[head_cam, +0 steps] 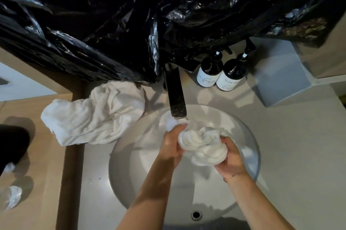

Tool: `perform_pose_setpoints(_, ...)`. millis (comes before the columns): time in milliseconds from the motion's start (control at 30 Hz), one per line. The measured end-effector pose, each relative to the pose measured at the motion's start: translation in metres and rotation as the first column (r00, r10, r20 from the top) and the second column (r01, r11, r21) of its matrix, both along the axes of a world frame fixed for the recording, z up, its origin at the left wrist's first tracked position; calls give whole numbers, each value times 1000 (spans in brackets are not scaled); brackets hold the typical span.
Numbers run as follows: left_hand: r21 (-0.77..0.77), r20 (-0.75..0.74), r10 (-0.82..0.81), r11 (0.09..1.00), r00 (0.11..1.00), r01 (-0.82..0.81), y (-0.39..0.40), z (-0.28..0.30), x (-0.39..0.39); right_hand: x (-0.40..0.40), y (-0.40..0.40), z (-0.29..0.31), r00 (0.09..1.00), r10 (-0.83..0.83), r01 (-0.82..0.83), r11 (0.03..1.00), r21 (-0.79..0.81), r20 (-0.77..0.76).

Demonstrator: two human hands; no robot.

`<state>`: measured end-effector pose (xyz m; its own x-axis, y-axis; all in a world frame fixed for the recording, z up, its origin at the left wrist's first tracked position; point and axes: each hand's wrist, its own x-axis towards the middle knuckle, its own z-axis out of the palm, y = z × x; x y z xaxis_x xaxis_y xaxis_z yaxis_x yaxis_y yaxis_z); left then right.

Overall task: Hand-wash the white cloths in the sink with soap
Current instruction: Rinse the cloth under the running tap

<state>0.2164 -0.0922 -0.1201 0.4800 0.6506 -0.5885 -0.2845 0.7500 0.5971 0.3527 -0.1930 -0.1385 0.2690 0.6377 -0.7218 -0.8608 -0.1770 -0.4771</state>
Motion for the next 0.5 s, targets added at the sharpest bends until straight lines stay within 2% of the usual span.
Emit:
perform_pose_setpoints(300, 20, 60, -122, 992, 991, 121, 9, 25, 19, 5, 9, 0, 998, -11, 13, 1000, 23, -67)
perform_pose_setpoints(367, 97, -62, -95, 990, 994, 101, 7, 32, 22, -3, 13, 3, 994, 35, -29, 998, 54, -105)
perform_pose_setpoints(433, 192, -234, -23, 979, 972, 70, 2, 32, 27, -15, 20, -1, 997, 39, -36, 998, 50, -61)
perform_pose_setpoints(500, 279, -411, 93, 960, 907, 28, -6, 25, 31, -27, 33, -8, 994, 36, -19, 988, -156, 104)
